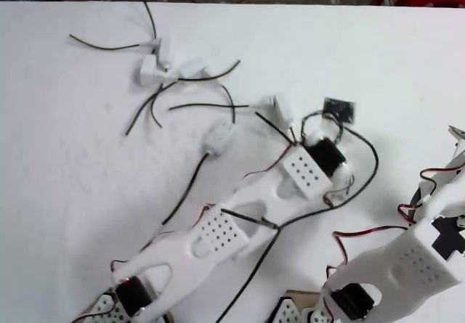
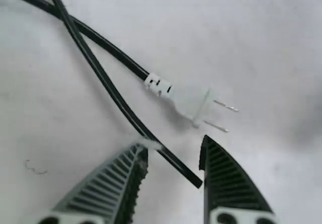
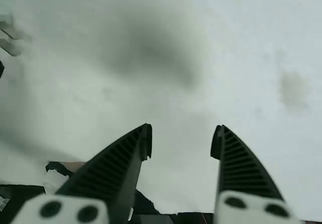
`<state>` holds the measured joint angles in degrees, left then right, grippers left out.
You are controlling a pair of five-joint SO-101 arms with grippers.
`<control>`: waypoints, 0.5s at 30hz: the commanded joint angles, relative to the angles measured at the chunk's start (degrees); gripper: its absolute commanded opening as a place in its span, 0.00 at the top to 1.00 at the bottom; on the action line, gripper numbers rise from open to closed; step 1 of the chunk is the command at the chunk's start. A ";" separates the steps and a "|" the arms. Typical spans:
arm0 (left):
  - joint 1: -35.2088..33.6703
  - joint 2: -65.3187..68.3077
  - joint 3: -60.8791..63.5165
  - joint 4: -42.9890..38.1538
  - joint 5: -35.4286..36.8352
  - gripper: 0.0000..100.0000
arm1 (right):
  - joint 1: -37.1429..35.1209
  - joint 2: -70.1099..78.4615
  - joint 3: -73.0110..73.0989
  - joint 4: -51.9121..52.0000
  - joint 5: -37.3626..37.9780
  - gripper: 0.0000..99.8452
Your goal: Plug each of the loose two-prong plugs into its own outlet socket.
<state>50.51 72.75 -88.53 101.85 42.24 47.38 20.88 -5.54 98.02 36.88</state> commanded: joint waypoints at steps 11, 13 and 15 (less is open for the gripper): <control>-6.02 3.30 -0.09 -15.65 0.53 0.82 | 0.75 4.09 -0.26 0.40 0.44 0.80; -6.81 3.03 -2.55 -15.74 0.35 0.82 | 0.75 6.37 -0.44 0.40 0.44 0.80; -7.08 3.03 -6.07 -15.30 0.26 0.82 | 0.75 8.22 -0.62 0.40 0.44 0.80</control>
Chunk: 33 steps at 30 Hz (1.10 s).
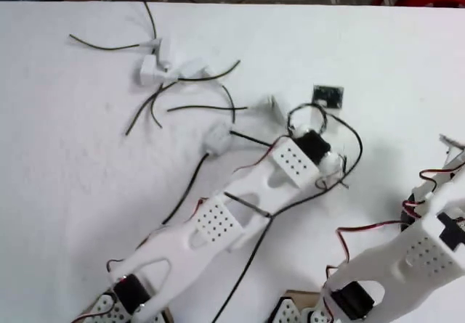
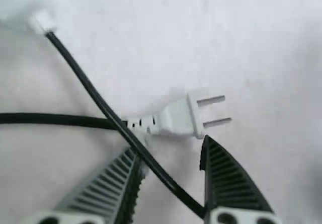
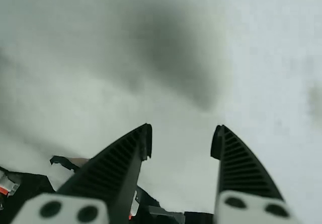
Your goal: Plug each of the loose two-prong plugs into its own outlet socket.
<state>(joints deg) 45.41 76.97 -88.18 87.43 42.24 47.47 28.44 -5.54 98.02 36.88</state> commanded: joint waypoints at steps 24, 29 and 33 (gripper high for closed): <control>-2.33 1.45 -7.47 -0.70 -23.74 0.82 | 1.10 2.24 -0.35 0.48 0.44 0.80; -0.48 1.36 -7.47 3.16 -29.89 0.82 | 1.80 2.24 -0.70 0.48 0.44 0.80; 2.68 1.36 -7.56 4.75 -37.63 0.82 | 1.89 2.24 -0.70 0.48 0.44 0.80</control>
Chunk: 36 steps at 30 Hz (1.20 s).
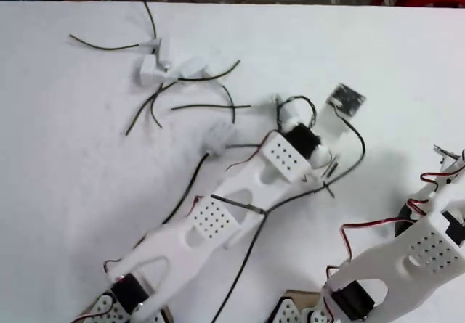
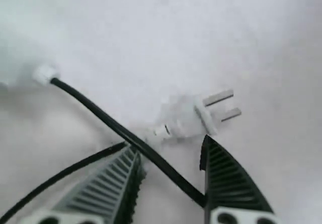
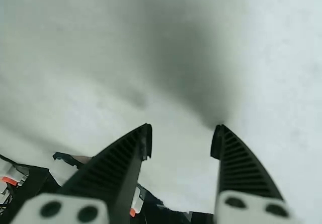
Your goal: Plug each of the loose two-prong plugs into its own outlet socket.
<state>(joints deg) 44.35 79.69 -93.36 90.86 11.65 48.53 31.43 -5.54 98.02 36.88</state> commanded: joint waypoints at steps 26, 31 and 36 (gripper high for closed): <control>-2.59 -7.16 -2.29 -3.69 -34.11 0.82 | 0.31 -0.22 -0.35 0.48 0.18 0.80; -3.21 -7.16 -2.20 -5.80 -34.11 0.82 | 0.31 -0.22 -0.35 0.48 0.00 0.80; -3.21 -6.37 -0.18 -8.70 -34.11 0.82 | 0.31 -0.22 -0.35 0.48 0.09 0.80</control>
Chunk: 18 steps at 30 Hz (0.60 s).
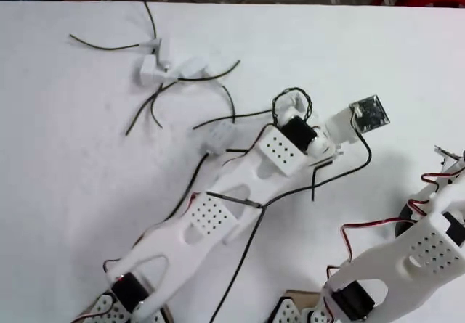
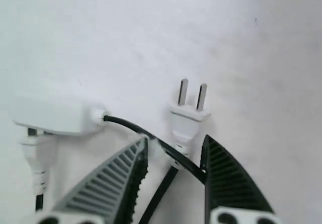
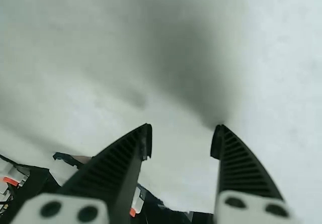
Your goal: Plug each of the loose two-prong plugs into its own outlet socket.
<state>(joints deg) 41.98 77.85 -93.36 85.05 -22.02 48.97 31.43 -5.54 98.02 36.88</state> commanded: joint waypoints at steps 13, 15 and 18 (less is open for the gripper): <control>-0.84 -4.70 7.30 -5.63 0.00 0.82 | 0.22 -0.22 -0.35 0.48 0.35 0.80; -0.84 -4.88 7.56 -6.95 0.09 0.82 | 0.31 -0.22 -0.35 0.48 0.35 0.80; -1.63 -4.79 7.65 -8.00 1.49 0.82 | 0.40 -0.22 -0.35 0.48 0.35 0.80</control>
<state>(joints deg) 41.89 77.76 -85.80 78.81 -22.02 48.97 31.43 -5.54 98.02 36.88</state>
